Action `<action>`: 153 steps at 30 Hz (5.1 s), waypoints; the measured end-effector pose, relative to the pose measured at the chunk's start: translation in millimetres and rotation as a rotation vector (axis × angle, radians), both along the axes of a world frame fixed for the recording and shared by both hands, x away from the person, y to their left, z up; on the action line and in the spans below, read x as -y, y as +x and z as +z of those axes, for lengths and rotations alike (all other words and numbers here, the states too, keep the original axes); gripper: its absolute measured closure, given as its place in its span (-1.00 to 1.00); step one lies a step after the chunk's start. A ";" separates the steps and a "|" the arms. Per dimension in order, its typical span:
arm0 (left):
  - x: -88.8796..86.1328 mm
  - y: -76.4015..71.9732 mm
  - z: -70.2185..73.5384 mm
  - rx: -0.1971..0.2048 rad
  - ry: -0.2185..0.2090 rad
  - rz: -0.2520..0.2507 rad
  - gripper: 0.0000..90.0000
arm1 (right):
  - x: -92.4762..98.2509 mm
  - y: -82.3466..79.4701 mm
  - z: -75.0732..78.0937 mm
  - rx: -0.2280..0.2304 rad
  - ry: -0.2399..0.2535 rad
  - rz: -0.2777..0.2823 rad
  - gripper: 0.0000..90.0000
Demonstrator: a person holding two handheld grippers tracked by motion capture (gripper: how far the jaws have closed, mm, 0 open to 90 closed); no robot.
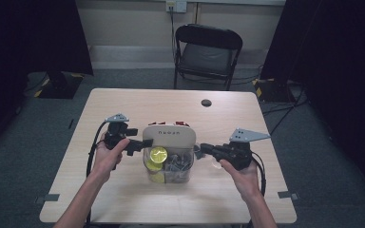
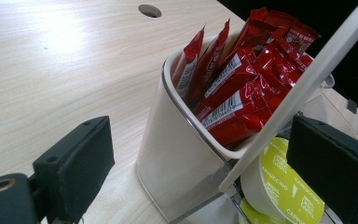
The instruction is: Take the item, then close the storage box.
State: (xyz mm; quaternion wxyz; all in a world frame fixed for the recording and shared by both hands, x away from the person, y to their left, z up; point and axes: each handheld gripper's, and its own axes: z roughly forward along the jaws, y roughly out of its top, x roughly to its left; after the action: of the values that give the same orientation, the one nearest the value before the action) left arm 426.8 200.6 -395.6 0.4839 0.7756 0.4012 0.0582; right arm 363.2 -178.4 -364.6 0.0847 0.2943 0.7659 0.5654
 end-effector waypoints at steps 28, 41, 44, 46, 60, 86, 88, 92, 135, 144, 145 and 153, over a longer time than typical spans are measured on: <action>0.1 -0.8 1.1 0.005 0.007 -0.003 -0.80 | 59.5 21.5 -18.1 -0.041 -0.001 -0.204 1.00; 0.5 -1.7 1.7 0.007 0.009 -0.002 -0.79 | 61.4 31.2 -33.1 -0.060 -0.038 -0.239 1.00; 1.0 -2.3 2.2 0.007 0.007 -0.003 -0.76 | 60.4 33.0 -35.2 -0.066 -0.050 -0.243 1.00; 1.1 -2.3 2.0 0.007 0.006 -0.003 -0.76 | 59.9 33.8 -36.1 -0.064 -0.057 -0.241 1.00; -0.5 -1.6 1.7 0.007 0.004 -0.004 -0.76 | 60.5 38.9 -48.2 -0.102 -0.085 -0.250 1.00; -0.8 -3.8 2.4 0.005 -0.007 -0.006 -0.66 | 62.4 26.4 -48.5 -0.109 -0.099 -0.277 0.58; -1.3 -3.8 2.6 0.006 -0.005 -0.006 -0.66 | 63.3 22.4 -47.8 -0.108 -0.095 -0.278 0.54; -1.3 -3.9 2.5 0.007 -0.005 -0.006 -0.67 | 67.0 11.8 -48.6 -0.111 -0.099 -0.286 0.39; -21.8 -8.0 15.0 0.031 -0.042 0.012 -0.65 | 75.6 -11.7 -127.9 -0.231 -0.403 -0.421 -0.66; -50.1 -10.7 27.5 0.070 -0.076 0.068 -0.65 | 71.6 -17.5 -135.9 -0.148 -0.421 -0.459 -0.73; -52.4 -9.8 27.4 0.075 -0.084 0.082 -0.65 | 71.5 -17.5 -135.8 -0.148 -0.421 -0.460 -0.73; -52.0 2.3 25.5 0.078 -0.065 0.118 -0.65 | 71.5 -17.6 -135.9 -0.148 -0.421 -0.460 -0.73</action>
State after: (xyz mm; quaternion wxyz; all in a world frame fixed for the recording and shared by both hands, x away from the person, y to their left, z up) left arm 429.1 252.7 -370.1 0.5196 0.7317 0.4289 0.1037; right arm 345.6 -249.9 -500.5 0.2134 0.4761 0.7835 0.3376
